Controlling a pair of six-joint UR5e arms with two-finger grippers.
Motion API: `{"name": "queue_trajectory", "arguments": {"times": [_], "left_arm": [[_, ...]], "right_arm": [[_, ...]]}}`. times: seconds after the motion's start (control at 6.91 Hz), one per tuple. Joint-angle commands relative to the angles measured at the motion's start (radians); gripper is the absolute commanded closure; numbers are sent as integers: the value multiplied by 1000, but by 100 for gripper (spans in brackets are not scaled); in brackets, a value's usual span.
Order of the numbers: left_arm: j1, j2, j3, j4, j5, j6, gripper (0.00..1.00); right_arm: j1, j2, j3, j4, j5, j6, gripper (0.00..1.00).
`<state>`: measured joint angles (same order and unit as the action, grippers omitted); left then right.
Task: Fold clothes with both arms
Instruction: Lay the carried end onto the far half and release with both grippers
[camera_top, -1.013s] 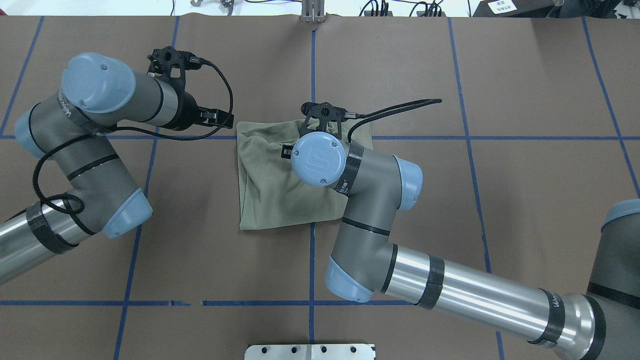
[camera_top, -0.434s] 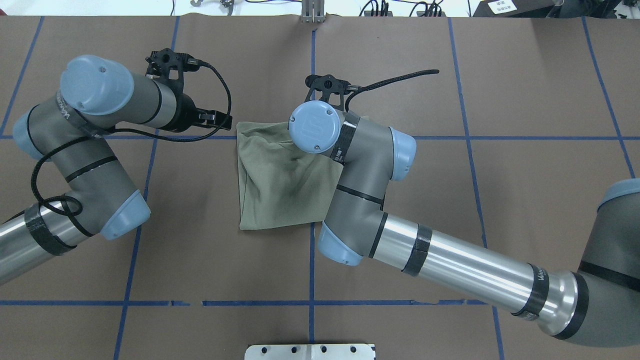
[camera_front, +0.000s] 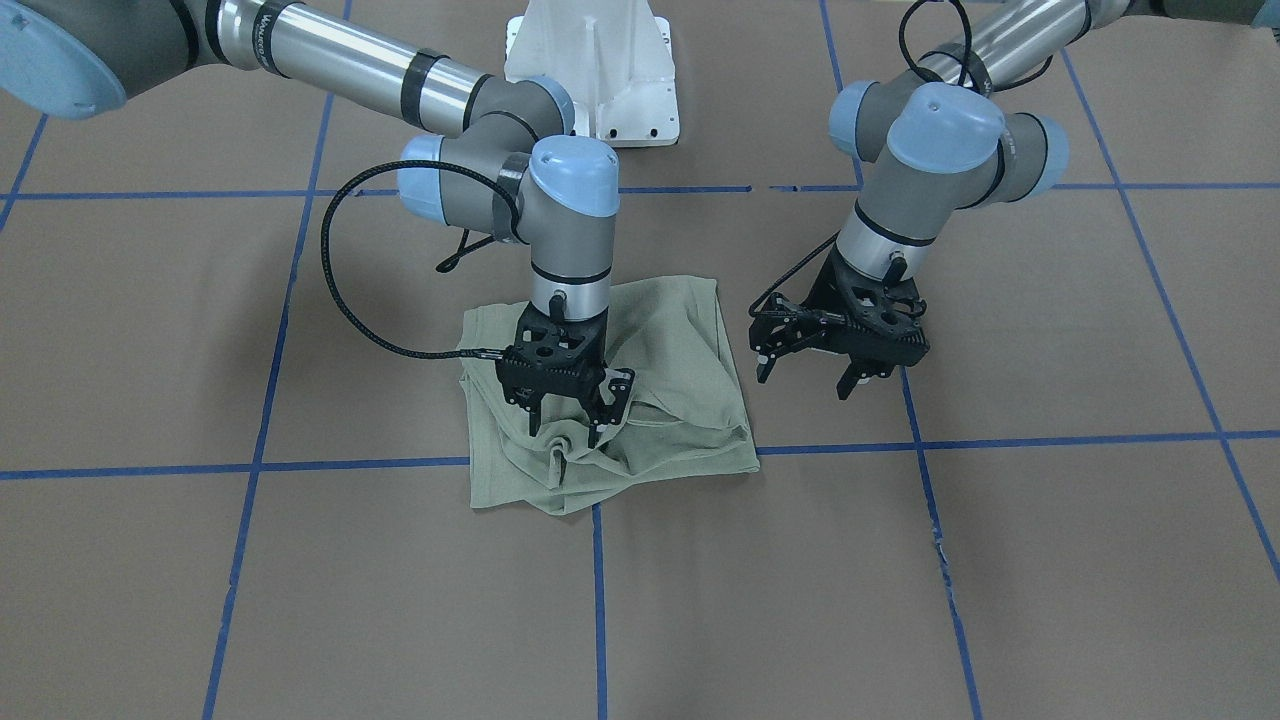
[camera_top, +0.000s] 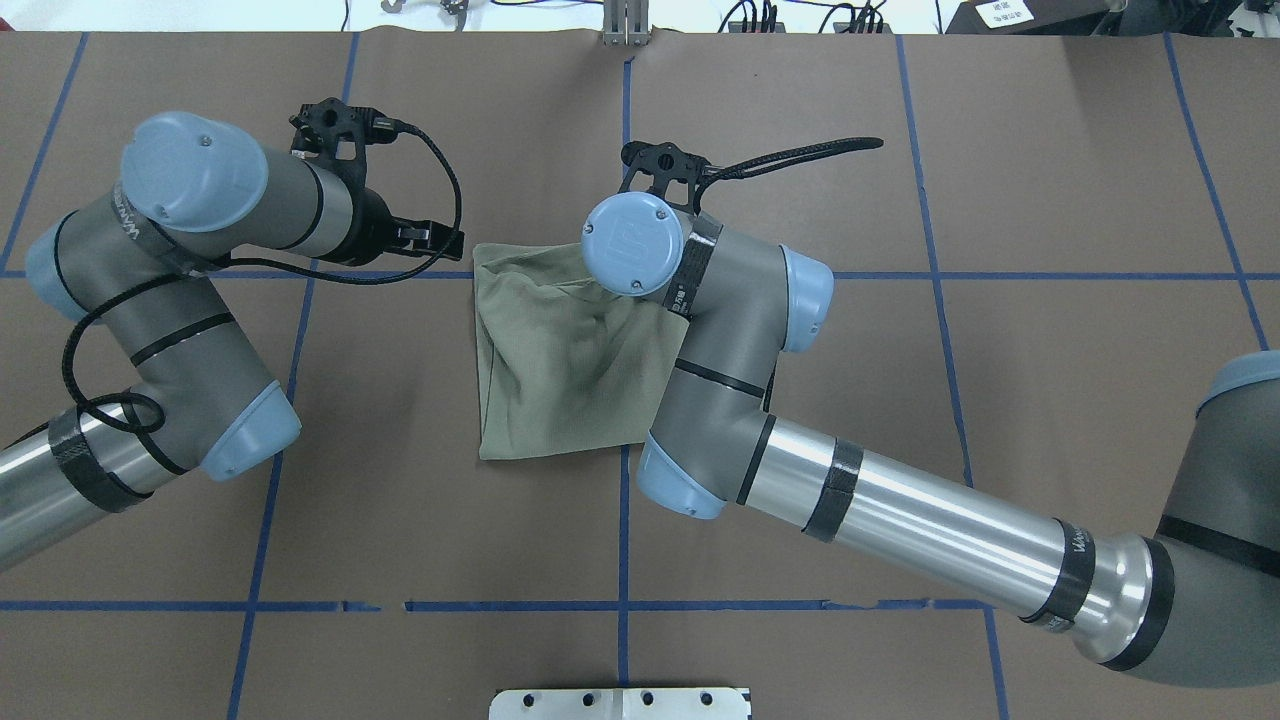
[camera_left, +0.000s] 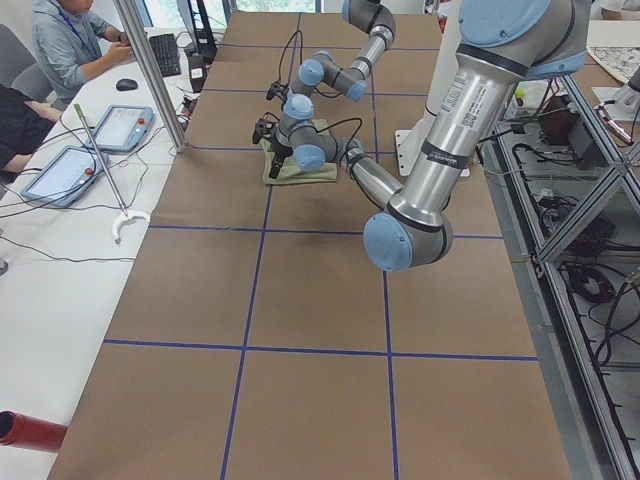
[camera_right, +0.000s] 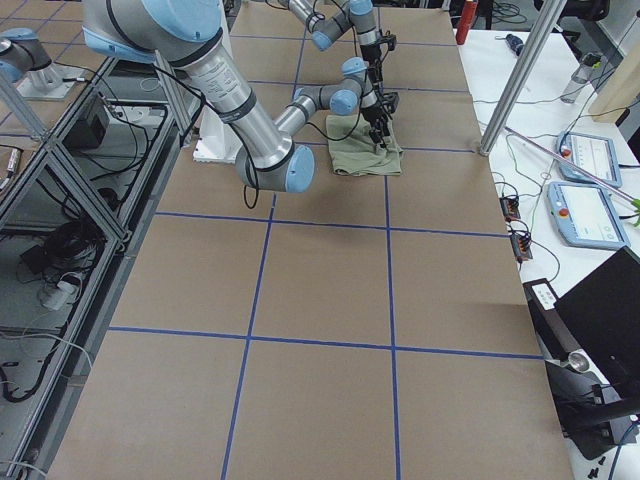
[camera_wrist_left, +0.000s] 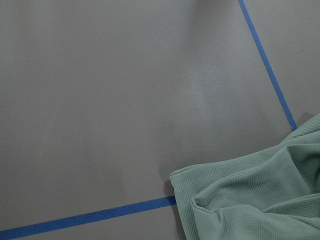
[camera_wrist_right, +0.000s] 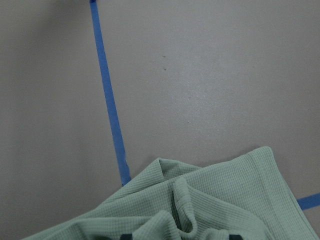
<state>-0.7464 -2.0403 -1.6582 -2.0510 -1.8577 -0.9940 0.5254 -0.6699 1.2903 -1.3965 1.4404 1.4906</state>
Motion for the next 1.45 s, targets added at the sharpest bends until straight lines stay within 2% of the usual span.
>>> {"name": "queue_trajectory", "arguments": {"times": [0.0,0.29,0.43,0.58,0.72,0.87,1.3], "left_arm": [[1,2,1,0,0,-11,0],[2,2,1,0,0,-14,0],[2,5,1,0,2,-20,0],[6,9,1,-1,2,-21,0],[6,9,1,-2,2,-21,0],[6,9,1,0,2,-31,0],[7,9,1,-2,2,-32,0]], "right_arm": [[1,47,-49,1,0,106,31],[1,64,-77,-1,0,151,31],[-1,64,-92,-2,0,151,36],[1,64,-95,-2,-2,149,52],[-1,62,-97,-2,-2,145,87],[-1,64,-97,-2,-2,140,100],[30,59,-101,-13,-15,106,100]]}}
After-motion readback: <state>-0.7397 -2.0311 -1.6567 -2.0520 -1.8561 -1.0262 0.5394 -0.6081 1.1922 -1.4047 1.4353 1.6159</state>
